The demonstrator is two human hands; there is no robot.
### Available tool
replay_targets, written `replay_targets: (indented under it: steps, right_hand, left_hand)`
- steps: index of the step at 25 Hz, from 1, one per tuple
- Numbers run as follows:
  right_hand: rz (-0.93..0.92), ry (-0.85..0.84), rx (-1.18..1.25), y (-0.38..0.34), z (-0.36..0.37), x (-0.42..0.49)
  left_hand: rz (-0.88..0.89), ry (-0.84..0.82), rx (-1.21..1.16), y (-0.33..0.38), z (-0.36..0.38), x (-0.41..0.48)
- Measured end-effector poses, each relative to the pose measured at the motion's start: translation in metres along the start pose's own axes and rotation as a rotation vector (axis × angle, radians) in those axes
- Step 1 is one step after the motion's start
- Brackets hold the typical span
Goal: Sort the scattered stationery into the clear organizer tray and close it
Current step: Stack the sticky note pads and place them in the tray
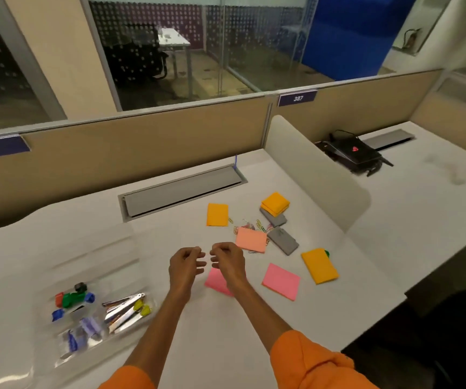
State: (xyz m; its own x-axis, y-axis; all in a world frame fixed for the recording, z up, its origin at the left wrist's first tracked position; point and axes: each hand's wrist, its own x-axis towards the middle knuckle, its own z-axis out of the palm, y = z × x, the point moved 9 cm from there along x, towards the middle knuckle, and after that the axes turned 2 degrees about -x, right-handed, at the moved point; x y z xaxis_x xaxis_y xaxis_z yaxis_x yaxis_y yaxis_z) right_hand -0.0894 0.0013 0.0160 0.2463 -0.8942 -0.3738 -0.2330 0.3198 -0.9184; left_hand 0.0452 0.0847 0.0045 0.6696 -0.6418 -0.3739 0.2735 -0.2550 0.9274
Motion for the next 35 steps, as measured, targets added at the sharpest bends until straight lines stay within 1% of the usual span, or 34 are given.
replay_targets:
  steps: [6,11,13,15,17,19,21,23,25,28,30,33,35]
  right_hand:
    - [0.047,0.148,0.031,0.02,-0.113,0.028]
    - [0.079,0.233,0.017,0.043,-0.171,0.041]
    - [0.063,0.245,-0.047,0.048,-0.187,0.046]
    - [0.044,0.22,-0.216,0.052,-0.197,0.052]
    - [0.012,0.151,-0.443,0.055,-0.199,0.058]
    - [-0.031,0.058,-0.738,0.059,-0.195,0.063]
    - [-0.038,-0.055,-0.989,0.066,-0.188,0.065]
    - [-0.053,-0.113,-1.15,0.069,-0.183,0.064]
    - [-0.104,-0.118,-1.273,0.069,-0.181,0.066]
    - [-0.139,-0.122,-1.36,0.07,-0.177,0.068]
    - [-0.137,-0.133,-1.372,0.07,-0.176,0.07]
    - [-0.113,-0.163,-1.351,0.072,-0.176,0.073]
    - [-0.087,-0.2,-1.292,0.077,-0.176,0.073]
  left_hand:
    - [-0.003,-0.138,0.104,-0.015,0.111,-0.012]
    - [0.017,-0.205,0.17,-0.027,0.164,-0.021]
    - [0.026,-0.214,0.218,-0.031,0.176,-0.022]
    - [0.062,-0.215,0.3,-0.032,0.182,-0.021]
    - [0.115,-0.217,0.45,-0.03,0.181,-0.014]
    - [0.141,-0.276,0.664,-0.032,0.176,-0.004]
    - [0.164,-0.372,0.979,-0.039,0.168,0.004]
    - [0.182,-0.416,1.292,-0.042,0.154,0.009]
    - [0.203,-0.404,1.459,-0.038,0.14,0.014]
    - [0.272,-0.43,1.646,-0.037,0.128,0.019]
    - [0.338,-0.459,1.69,-0.041,0.125,0.019]
    - [0.396,-0.487,1.743,-0.043,0.127,0.019]
    - [0.427,-0.504,1.815,-0.041,0.128,0.022]
